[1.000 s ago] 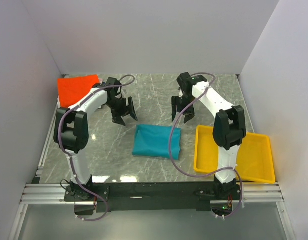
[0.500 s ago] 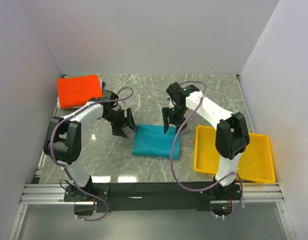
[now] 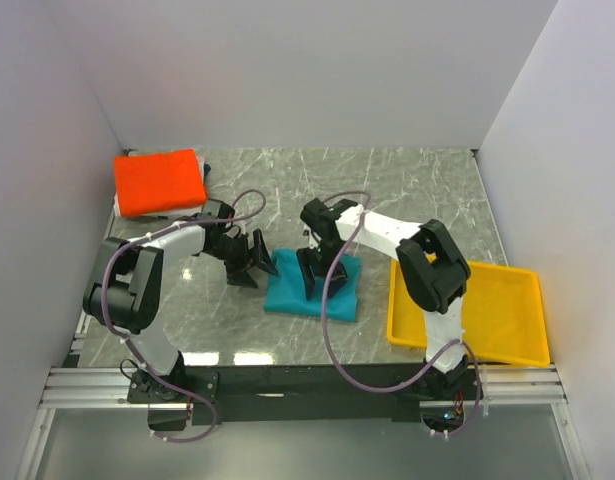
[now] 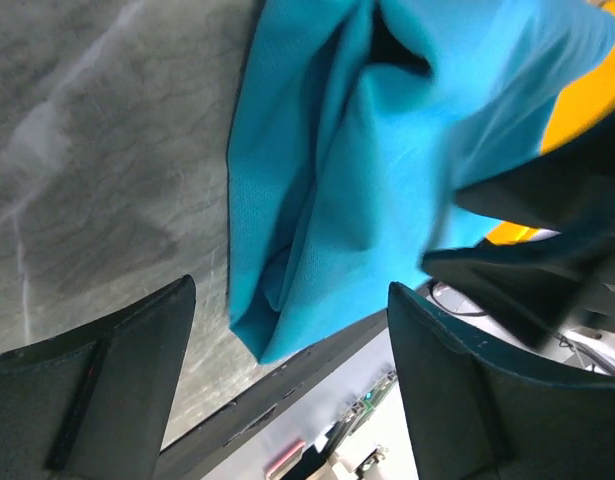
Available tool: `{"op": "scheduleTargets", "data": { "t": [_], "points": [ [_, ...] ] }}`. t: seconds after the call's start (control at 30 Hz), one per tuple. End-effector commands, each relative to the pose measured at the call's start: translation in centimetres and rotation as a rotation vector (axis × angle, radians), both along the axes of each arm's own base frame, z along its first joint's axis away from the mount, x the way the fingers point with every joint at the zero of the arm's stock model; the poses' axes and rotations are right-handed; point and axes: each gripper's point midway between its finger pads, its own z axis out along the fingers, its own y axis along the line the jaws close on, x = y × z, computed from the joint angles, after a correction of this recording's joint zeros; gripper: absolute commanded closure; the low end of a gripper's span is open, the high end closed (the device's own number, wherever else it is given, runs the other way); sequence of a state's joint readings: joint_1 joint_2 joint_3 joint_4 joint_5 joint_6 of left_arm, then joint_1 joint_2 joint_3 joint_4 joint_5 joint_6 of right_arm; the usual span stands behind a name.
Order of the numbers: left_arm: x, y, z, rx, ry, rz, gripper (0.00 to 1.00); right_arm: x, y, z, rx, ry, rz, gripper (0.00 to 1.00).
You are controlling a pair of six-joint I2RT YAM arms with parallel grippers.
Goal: Fold and stack the t-shirts
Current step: Fold the tshirt, then neatly place the folded tshirt to the corner
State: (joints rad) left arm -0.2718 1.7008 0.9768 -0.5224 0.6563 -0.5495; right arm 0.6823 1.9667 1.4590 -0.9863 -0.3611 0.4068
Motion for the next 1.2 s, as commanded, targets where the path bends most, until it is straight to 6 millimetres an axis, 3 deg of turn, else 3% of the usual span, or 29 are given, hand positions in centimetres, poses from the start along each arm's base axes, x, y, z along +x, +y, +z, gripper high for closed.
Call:
{"op": "scheduleTargets", "data": {
  "t": [0.0, 0.3, 0.63, 0.97, 1.17],
  "points": [
    [0.6, -0.9, 1.3, -0.064, -0.071, 0.006, 0.17, -0.6, 1.4, -1.6, 0.023, 0.009, 0.037, 0.34],
    [0.3, -0.9, -0.2, -0.070, -0.056, 0.037, 0.15, -1.7, 1.2, -4.2, -0.034, 0.044, 0.076, 0.34],
    [0.0, -2.9, -1.9, -0.042, -0.054, 0.012, 0.14, -2.4, 0.6, -4.4, -0.057, 0.041, 0.085, 0.34],
    [-1.7, -1.2, -4.0, 0.128, -0.018, 0.102, 0.23, -2.5, 0.6, -3.9, -0.041, 0.032, 0.081, 0.34],
    [-1.4, -0.7, -4.5, 0.192, -0.040, 0.118, 0.32, -2.6, 0.8, -3.6, -0.027, 0.029, 0.086, 0.34]
  ]
}}
